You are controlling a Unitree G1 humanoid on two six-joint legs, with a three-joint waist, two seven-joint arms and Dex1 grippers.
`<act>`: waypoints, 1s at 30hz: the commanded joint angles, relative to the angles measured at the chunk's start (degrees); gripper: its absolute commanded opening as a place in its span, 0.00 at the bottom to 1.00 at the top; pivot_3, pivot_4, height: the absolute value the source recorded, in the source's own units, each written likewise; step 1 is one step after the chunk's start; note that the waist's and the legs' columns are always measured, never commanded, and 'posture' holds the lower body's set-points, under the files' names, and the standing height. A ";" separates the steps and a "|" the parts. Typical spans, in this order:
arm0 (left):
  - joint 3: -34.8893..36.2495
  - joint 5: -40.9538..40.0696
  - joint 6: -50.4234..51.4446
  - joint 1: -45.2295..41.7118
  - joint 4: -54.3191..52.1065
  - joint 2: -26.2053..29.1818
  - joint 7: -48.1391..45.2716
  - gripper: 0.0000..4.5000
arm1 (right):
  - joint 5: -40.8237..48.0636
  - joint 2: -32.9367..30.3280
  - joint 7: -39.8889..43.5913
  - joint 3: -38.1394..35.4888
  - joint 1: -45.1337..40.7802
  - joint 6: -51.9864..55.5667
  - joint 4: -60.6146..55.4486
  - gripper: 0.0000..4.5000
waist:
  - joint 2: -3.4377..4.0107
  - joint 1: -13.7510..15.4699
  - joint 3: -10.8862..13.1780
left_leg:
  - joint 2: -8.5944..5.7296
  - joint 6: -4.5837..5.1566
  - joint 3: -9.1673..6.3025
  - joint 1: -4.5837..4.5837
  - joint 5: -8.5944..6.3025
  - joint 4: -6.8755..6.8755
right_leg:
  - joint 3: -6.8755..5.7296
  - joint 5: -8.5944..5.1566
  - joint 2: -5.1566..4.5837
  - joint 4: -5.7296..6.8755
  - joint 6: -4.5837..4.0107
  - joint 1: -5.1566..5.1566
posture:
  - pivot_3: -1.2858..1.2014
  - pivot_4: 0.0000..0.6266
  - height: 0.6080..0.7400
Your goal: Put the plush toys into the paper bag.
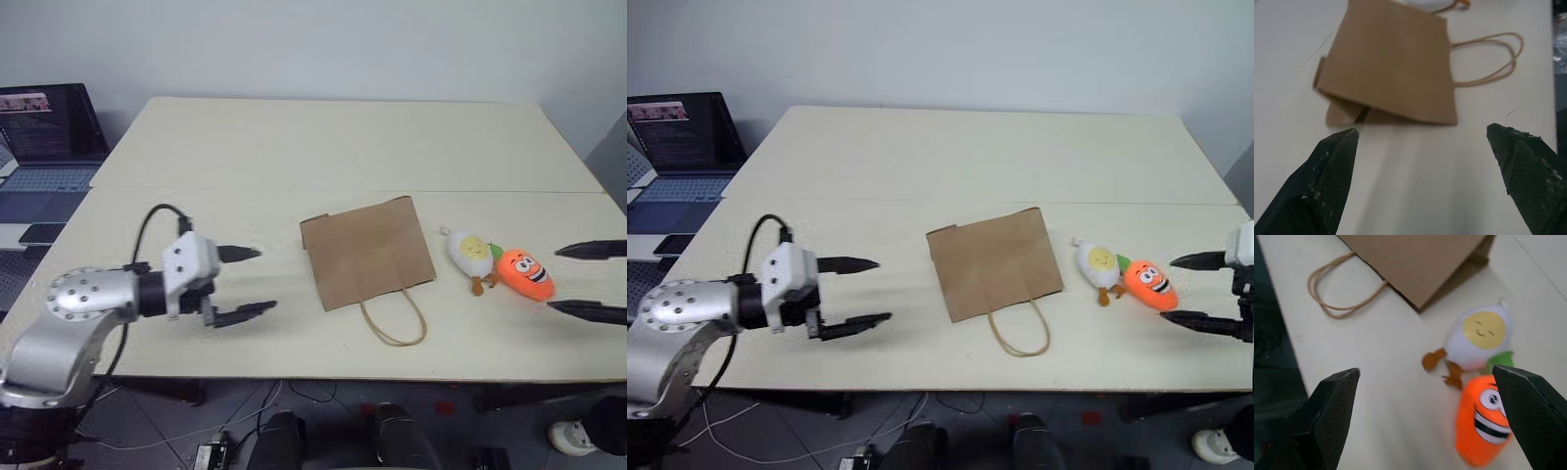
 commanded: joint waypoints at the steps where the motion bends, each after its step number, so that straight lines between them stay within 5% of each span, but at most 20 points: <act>1: -7.23 2.25 0.54 -4.85 -1.19 -3.05 -0.37 0.99 | 4.34 0.45 -1.19 -4.05 1.91 6.64 -9.87 1.00 | -0.01 0.16 -0.01 | -0.05 0.00 -0.03 0.00 0.00 0.01 | -0.01 0.00 0.00 0.00 0.00 0.01 | 0.52 0.24 1.00; 15: -31.70 20.97 -12.86 -17.65 18.60 -25.20 0.55 0.99 | 12.98 6.43 -12.06 -7.41 9.94 21.74 -31.95 1.00 | -0.11 0.33 -0.03 | -0.16 0.01 -0.32 0.42 -0.01 0.11 | -0.19 -0.02 0.03 -0.27 0.03 0.77 | 0.52 0.24 1.00; 30: -35.39 28.56 -23.85 -23.47 37.17 -37.22 1.24 0.95 | 12.60 6.91 -12.18 -11.45 13.77 22.09 -32.80 1.00 | -0.15 0.42 -0.03 | -0.19 0.01 -0.34 0.46 -0.01 0.09 | -0.20 -0.02 0.03 -0.38 0.05 0.86 | 0.52 0.24 1.00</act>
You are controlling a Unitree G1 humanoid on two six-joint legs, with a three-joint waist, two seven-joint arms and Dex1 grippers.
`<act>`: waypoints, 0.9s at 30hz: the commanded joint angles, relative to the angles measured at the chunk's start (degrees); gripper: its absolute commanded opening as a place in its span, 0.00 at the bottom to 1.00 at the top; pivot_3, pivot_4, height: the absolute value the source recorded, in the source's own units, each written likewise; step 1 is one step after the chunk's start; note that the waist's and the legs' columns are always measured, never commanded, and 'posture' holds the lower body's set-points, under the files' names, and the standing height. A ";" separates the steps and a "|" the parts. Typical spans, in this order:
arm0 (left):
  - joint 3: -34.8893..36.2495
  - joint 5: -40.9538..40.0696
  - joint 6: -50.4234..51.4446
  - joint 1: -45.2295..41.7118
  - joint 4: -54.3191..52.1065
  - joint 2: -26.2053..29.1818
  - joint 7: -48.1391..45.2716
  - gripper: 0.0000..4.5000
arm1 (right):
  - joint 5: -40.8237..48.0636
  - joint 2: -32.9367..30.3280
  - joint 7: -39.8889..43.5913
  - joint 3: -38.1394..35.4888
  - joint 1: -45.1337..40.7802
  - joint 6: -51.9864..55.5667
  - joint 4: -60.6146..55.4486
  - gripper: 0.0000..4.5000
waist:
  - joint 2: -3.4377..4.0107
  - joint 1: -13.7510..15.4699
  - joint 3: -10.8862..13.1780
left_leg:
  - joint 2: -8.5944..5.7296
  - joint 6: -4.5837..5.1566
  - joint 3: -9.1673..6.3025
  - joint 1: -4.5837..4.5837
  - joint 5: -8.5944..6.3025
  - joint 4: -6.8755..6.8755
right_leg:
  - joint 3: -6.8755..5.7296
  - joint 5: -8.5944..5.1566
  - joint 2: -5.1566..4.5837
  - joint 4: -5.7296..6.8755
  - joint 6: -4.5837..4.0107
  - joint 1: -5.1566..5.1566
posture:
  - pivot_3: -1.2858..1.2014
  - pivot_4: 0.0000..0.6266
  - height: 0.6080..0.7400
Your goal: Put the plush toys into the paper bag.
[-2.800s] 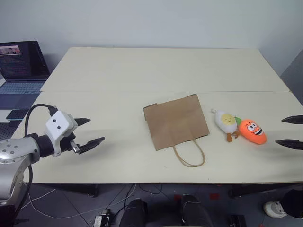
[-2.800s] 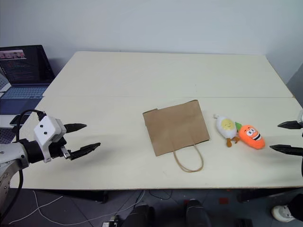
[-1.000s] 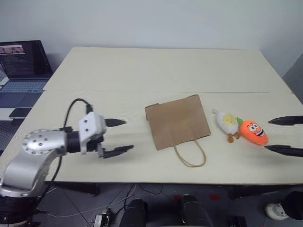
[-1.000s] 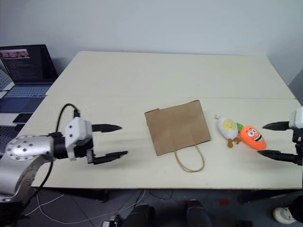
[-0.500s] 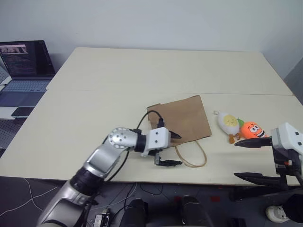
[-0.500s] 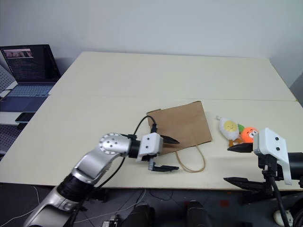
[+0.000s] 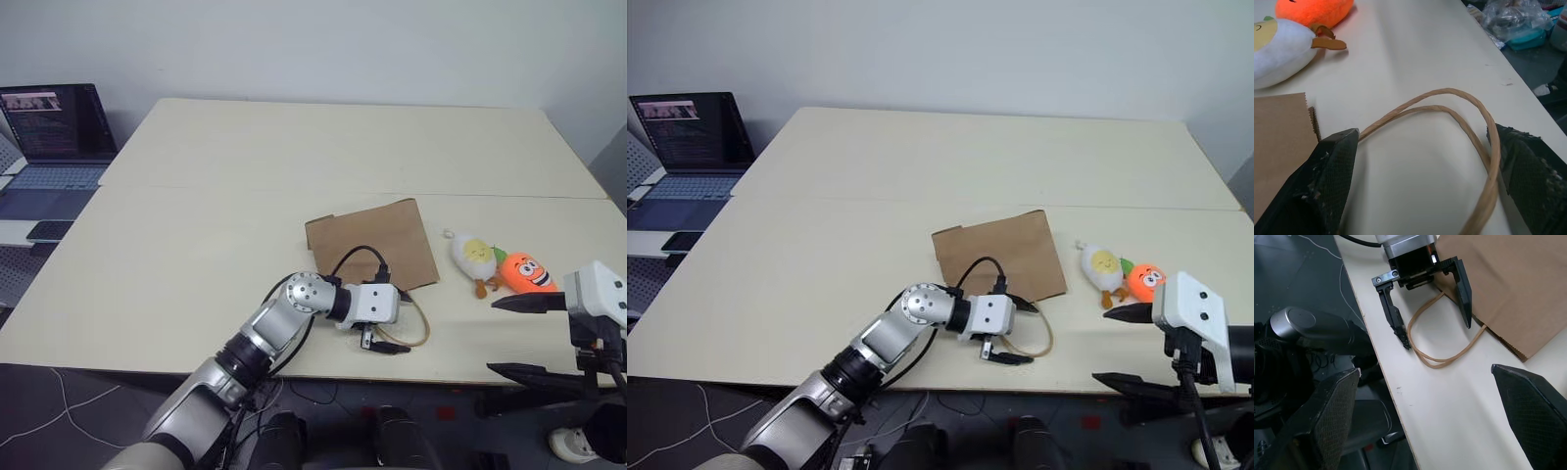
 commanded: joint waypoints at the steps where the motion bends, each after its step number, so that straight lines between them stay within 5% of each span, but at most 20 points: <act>1: 0.00 0.69 -2.24 -1.19 0.73 -1.14 -0.41 0.91 | 0.08 0.36 0.17 -2.48 0.63 -0.46 -0.87 1.00 | 0.00 -0.01 0.00 | 0.00 0.00 0.01 0.00 0.00 0.00 | 0.01 0.00 0.00 0.00 0.00 0.00 | 0.52 0.24 1.00; 15: 3.04 -3.45 2.34 -1.26 -1.22 -1.62 -5.11 0.01 | 0.23 1.63 -0.91 -2.24 1.57 -1.24 -1.34 1.00 | -0.01 -0.02 0.01 | 0.00 0.00 0.00 0.00 0.00 0.00 | 0.00 -0.02 0.00 0.00 0.04 0.00 | 0.52 0.24 1.00; 25: 12.99 -14.74 17.10 -2.72 -10.92 0.44 -5.16 0.01 | 0.46 7.29 -13.90 6.23 -0.77 1.46 -5.00 1.00 | 0.00 -0.19 0.00 | 0.03 0.00 -0.08 0.01 0.00 -0.01 | -0.02 -0.04 0.00 0.00 0.07 0.00 | 0.52 0.24 1.00; 27: 14.86 -17.02 19.87 -3.44 -11.58 0.33 -4.79 0.00 | 0.38 9.46 -17.32 9.42 -2.23 1.40 -4.98 0.92 | -0.02 -0.15 0.00 | 0.03 0.00 -0.09 0.00 0.00 -0.02 | -0.02 -0.04 0.00 -0.01 0.07 -0.01 | 0.52 0.24 1.00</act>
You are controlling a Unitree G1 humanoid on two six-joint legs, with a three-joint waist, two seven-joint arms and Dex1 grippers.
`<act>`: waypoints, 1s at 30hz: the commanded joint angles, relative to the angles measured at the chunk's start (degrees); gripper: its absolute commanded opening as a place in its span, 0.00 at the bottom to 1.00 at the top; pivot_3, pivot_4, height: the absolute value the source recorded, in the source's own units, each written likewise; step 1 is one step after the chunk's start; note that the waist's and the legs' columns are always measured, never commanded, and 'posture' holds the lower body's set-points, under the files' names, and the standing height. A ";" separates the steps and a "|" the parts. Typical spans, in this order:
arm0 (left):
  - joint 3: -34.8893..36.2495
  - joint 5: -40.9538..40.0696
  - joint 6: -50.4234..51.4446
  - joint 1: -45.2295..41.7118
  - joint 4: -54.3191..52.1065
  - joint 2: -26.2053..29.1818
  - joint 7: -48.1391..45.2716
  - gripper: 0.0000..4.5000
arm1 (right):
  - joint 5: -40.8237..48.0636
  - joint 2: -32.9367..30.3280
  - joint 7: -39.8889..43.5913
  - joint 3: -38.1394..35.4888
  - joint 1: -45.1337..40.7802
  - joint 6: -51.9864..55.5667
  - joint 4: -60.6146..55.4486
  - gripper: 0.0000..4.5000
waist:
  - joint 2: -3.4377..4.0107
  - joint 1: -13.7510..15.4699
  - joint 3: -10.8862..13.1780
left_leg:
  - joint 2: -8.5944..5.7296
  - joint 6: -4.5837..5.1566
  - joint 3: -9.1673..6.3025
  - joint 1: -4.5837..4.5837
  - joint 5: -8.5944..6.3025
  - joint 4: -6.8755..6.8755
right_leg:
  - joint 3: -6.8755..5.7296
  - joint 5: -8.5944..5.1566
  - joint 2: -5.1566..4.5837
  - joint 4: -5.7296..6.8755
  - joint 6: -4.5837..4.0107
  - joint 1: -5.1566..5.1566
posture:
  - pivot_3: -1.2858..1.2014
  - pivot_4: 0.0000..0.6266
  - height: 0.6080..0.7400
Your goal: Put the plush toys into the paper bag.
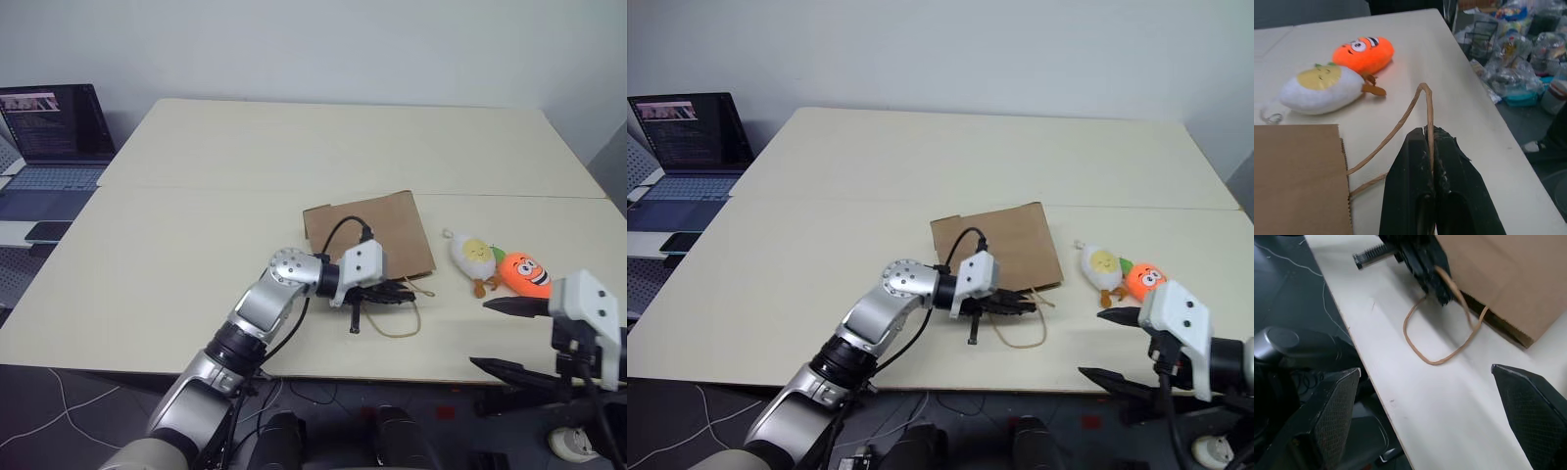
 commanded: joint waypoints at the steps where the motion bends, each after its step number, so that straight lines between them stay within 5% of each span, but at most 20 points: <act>1: 4.07 -5.20 5.09 -2.34 -2.98 -0.43 0.45 0.00 | 0.20 3.26 -6.14 5.07 -2.23 -0.18 -1.43 0.88 | -0.01 0.05 0.00 | 0.01 0.00 -0.02 0.00 0.00 0.00 | -0.03 0.00 0.00 0.00 0.00 0.00 | 0.52 0.24 1.00; 12: 8.77 -12.62 14.43 -5.25 -3.33 -0.24 0.76 0.00 | -6.92 21.28 -22.94 26.19 -13.40 -4.85 5.32 0.00 | -0.01 -0.19 -0.01 | 0.02 0.00 -0.15 0.00 0.00 -0.04 | -0.03 0.03 0.02 -0.01 -0.05 -0.04 | 0.52 0.24 1.00; 20: 9.56 -14.87 17.31 -5.83 -3.37 0.03 1.50 0.00 | -23.56 31.88 -32.46 39.92 -18.95 -17.86 16.63 0.00 | -0.01 -0.18 -0.01 | 0.01 -0.01 -0.17 0.01 0.00 -0.09 | -0.02 0.04 0.02 -0.01 -0.07 -0.08 | 0.52 0.24 1.00; 30: 9.68 -15.80 18.78 -5.95 -3.64 0.03 2.07 0.00 | -34.33 41.39 -38.17 44.84 -22.04 -31.87 28.93 0.00 | -0.01 -0.23 -0.01 | 0.01 -0.01 -0.20 0.02 0.00 -0.11 | -0.03 0.05 0.02 0.01 -0.08 -0.10 | 0.52 0.24 1.00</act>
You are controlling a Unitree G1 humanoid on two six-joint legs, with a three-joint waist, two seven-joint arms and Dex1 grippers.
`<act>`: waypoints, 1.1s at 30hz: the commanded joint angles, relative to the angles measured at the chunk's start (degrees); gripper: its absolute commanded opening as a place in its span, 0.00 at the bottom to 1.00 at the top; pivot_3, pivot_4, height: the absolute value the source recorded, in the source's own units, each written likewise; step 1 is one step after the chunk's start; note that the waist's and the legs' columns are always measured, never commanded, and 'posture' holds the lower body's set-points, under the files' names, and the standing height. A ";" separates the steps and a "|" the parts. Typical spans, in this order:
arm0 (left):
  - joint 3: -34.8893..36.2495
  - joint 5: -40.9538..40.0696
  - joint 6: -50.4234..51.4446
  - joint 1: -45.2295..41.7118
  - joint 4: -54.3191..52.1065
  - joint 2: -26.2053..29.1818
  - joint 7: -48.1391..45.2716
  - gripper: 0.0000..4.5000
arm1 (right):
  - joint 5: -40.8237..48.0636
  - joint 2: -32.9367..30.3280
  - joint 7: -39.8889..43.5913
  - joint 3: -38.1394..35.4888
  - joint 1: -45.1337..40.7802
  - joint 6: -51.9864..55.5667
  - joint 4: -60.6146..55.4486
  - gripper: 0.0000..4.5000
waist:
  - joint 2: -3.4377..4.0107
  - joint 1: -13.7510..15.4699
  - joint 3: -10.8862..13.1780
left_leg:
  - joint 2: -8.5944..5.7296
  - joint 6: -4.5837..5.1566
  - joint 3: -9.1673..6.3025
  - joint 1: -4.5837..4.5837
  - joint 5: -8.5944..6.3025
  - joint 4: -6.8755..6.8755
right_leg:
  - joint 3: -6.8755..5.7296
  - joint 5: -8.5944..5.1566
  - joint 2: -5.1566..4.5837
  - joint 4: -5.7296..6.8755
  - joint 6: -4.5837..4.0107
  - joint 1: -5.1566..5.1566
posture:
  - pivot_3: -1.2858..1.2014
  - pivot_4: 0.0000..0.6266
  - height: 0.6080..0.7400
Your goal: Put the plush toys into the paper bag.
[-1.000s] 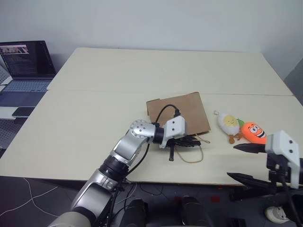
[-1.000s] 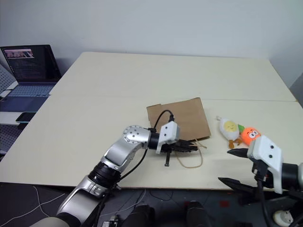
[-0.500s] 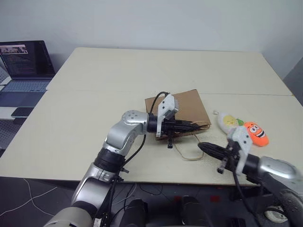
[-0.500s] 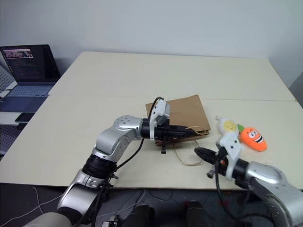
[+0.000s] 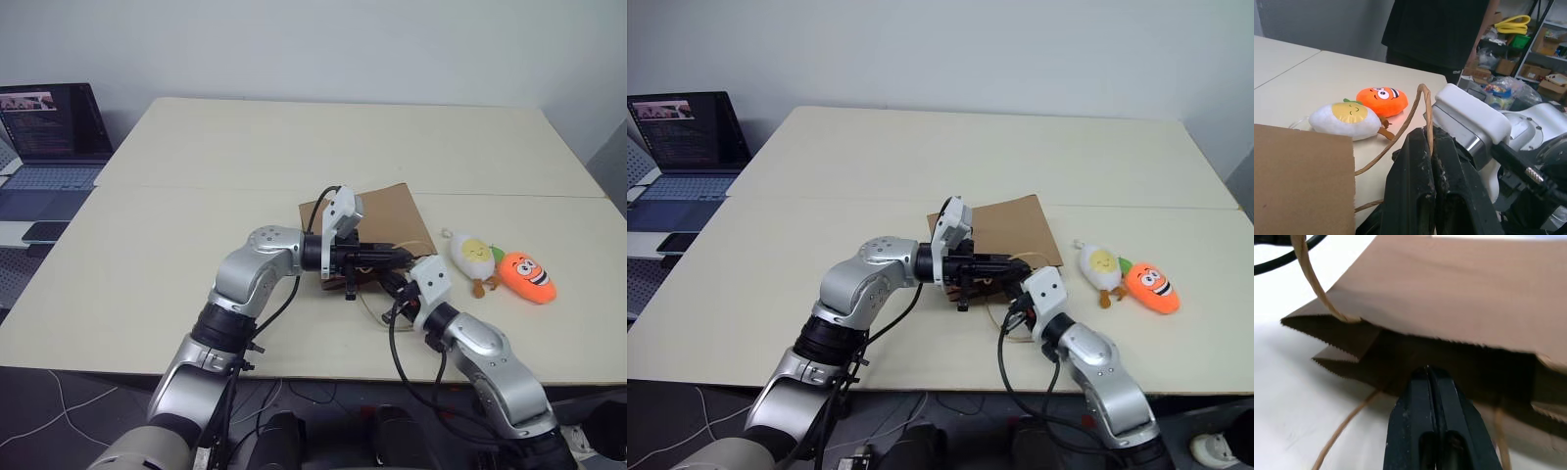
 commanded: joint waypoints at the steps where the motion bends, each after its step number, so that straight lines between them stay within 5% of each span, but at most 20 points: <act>1: 1.20 -1.74 0.61 -1.12 -2.47 -0.32 0.50 0.00 | -2.79 2.54 -2.63 0.24 -1.59 -4.78 3.09 0.00 | 0.00 -0.01 0.00 | 0.00 0.00 0.00 0.00 0.00 0.00 | 0.01 0.00 0.00 0.00 0.00 0.00 | 0.52 0.24 1.00; 13: 6.10 -2.67 1.17 -4.71 -0.33 1.64 3.66 0.00 | -7.51 13.78 -8.25 1.03 -7.14 -12.65 23.34 0.00 | 0.00 -0.13 0.00 | 0.02 0.00 -0.05 0.13 0.00 -0.06 | 0.06 0.01 0.00 0.07 -0.02 0.00 | 0.52 0.24 1.00; 21: 14.54 -4.43 -0.78 -15.60 4.82 1.58 8.66 0.00 | -8.45 15.23 -7.74 2.16 -5.86 -12.48 24.62 0.00 | -0.05 -0.61 -0.04 | 0.02 -0.01 -0.03 0.28 0.00 -0.11 | 0.07 0.00 0.02 0.09 -0.01 0.08 | 0.52 0.24 1.00; 33: 13.62 -2.41 -4.57 -17.08 2.46 2.96 10.59 0.00 | -8.97 15.18 -6.50 1.44 -6.04 -11.24 23.82 0.00 | -0.05 -1.10 -0.04 | 0.02 -0.02 -0.07 0.28 0.00 -0.17 | 0.06 0.00 0.02 0.09 -0.01 0.06 | 0.52 0.24 1.00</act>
